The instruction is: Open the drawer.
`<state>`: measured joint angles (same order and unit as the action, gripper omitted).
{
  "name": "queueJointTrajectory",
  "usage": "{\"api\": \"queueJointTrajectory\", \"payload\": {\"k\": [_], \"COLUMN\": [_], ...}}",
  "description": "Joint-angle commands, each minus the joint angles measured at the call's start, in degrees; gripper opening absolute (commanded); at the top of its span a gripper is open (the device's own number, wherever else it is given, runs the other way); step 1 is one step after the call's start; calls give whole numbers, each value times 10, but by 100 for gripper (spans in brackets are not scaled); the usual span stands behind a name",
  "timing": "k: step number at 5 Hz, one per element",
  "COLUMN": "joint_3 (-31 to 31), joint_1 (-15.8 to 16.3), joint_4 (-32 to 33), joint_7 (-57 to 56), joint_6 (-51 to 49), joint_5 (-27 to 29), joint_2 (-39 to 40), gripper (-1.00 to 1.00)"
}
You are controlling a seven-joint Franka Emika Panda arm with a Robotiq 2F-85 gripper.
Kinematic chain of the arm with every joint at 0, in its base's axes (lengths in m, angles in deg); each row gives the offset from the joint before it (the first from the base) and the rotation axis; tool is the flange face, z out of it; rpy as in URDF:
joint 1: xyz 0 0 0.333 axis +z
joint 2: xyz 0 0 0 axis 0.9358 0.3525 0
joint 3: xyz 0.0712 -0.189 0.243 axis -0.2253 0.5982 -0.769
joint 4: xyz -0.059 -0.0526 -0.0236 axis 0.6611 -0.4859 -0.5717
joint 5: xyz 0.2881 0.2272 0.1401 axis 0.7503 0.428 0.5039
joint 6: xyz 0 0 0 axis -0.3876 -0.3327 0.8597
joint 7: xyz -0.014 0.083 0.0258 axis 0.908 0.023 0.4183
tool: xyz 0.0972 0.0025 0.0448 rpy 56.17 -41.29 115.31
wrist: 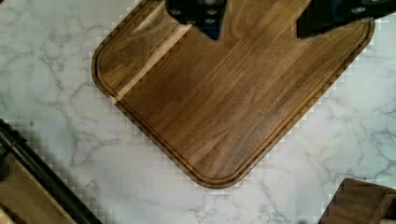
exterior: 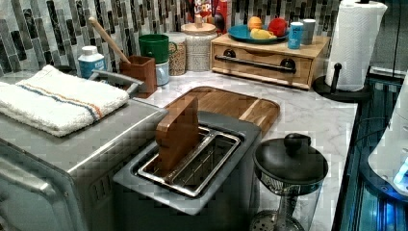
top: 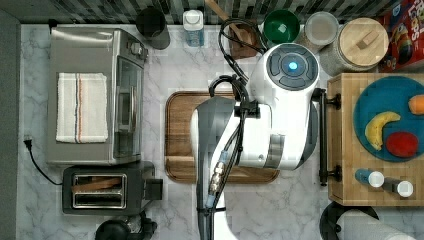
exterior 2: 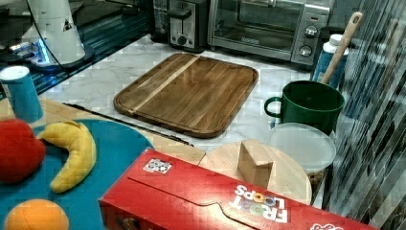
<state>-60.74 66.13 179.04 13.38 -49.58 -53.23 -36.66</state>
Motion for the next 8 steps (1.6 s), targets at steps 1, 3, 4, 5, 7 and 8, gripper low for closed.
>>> {"api": "queueJointTrajectory", "payload": {"k": [1, 3, 4, 5, 7, 8], "joint_3": [0, 14, 107, 97, 118, 125], "joint_1": [0, -20, 40, -1, -40, -56], "joint_4": [0, 39, 36, 19, -13, -10], "joint_7": [-1, -145, -265, -372, -547, -603], "joint_6": [2, 24, 30, 22, 31, 65], "joint_5": [1, 1, 10, 19, 33, 35], "joint_2": [0, -9, 0, 21, 64, 78], "gripper": [100, 100, 100, 100, 100, 100]}}
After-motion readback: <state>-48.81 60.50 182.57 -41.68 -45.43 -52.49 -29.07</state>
